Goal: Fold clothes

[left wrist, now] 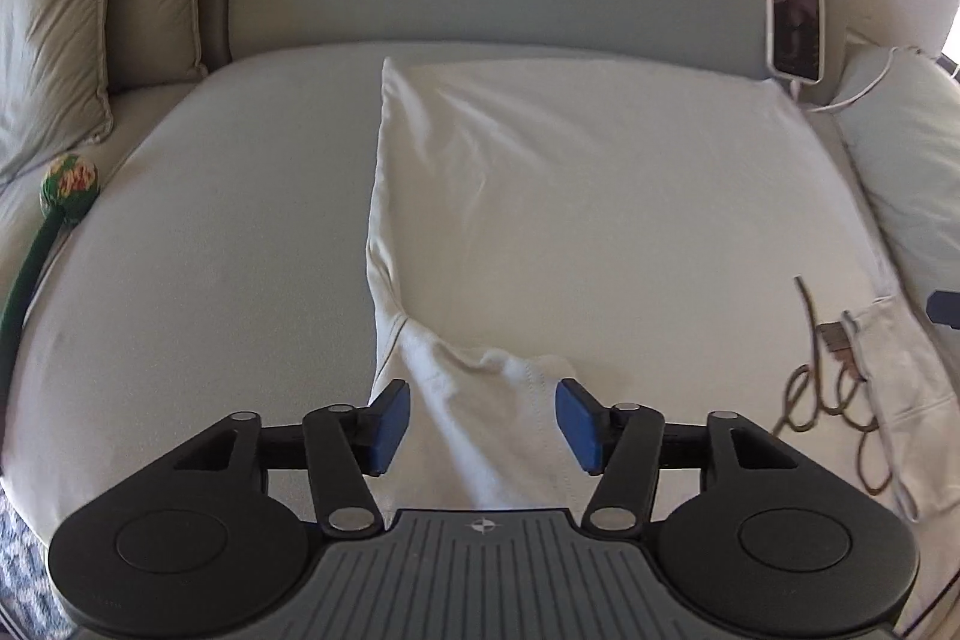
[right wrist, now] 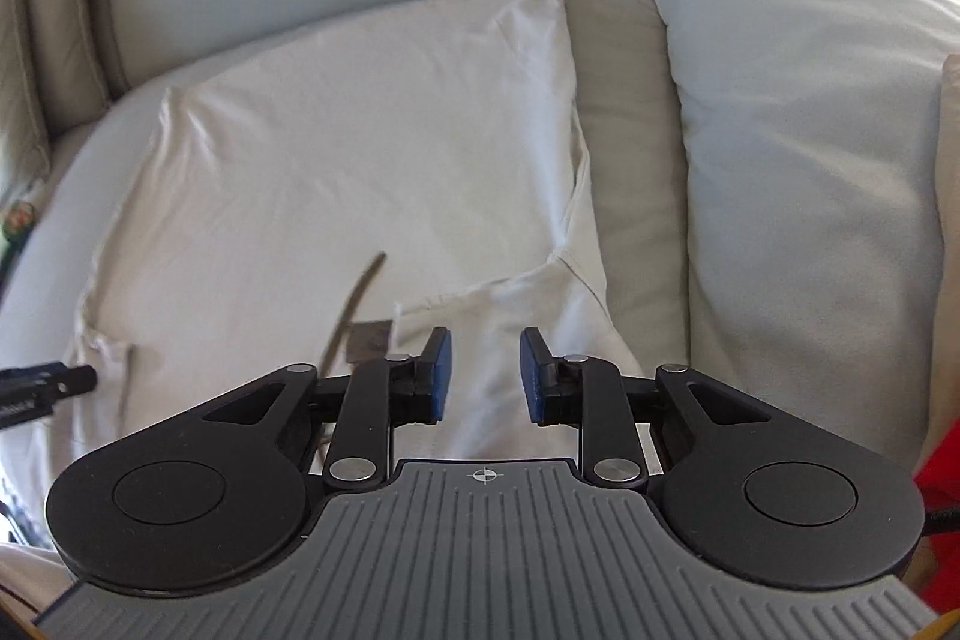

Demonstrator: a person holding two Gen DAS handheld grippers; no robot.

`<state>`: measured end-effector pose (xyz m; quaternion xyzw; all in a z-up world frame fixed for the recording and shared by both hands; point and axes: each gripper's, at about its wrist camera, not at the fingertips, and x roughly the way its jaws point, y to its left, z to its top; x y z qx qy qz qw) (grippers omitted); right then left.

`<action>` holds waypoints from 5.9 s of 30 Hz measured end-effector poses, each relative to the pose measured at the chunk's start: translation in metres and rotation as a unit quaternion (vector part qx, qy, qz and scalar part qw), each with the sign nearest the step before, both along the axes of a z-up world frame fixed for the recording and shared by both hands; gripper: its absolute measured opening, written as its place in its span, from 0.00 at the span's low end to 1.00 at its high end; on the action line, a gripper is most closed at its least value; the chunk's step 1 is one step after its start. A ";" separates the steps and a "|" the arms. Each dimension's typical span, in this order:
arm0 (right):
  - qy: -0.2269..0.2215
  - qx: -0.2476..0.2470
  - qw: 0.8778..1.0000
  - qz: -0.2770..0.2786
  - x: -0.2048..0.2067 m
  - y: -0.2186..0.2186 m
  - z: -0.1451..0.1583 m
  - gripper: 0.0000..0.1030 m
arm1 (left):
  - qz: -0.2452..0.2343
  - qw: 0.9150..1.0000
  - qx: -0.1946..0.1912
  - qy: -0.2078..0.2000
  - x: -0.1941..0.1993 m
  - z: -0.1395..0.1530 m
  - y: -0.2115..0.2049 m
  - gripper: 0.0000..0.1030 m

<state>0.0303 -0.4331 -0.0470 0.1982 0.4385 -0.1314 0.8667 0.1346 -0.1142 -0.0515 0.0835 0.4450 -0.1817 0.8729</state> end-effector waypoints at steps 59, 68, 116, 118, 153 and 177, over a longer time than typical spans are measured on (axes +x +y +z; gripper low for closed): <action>-0.106 0.040 0.990 -0.082 0.270 -0.177 -0.069 0.10 | 0.017 0.995 -0.072 -0.067 0.306 -0.062 -0.045 0.02; -0.146 0.021 0.983 -0.111 0.238 -0.153 -0.022 0.05 | 0.038 0.990 -0.093 -0.096 0.257 -0.018 -0.020 0.02; -0.065 0.010 0.987 -0.148 -0.201 -0.033 0.040 0.29 | 0.141 0.976 -0.014 -0.167 -0.142 0.032 0.088 0.32; -0.075 -0.011 0.988 -0.131 -0.199 -0.024 0.050 0.31 | 0.060 0.983 -0.046 -0.165 -0.139 0.035 0.068 0.35; 0.041 0.047 0.995 0.082 -0.185 0.078 0.031 0.53 | -0.019 0.995 -0.090 0.034 -0.175 -0.022 0.064 0.40; -0.058 0.048 0.997 -0.028 -0.149 0.028 0.045 0.60 | -0.047 0.997 -0.053 -0.038 -0.118 0.010 -0.014 0.47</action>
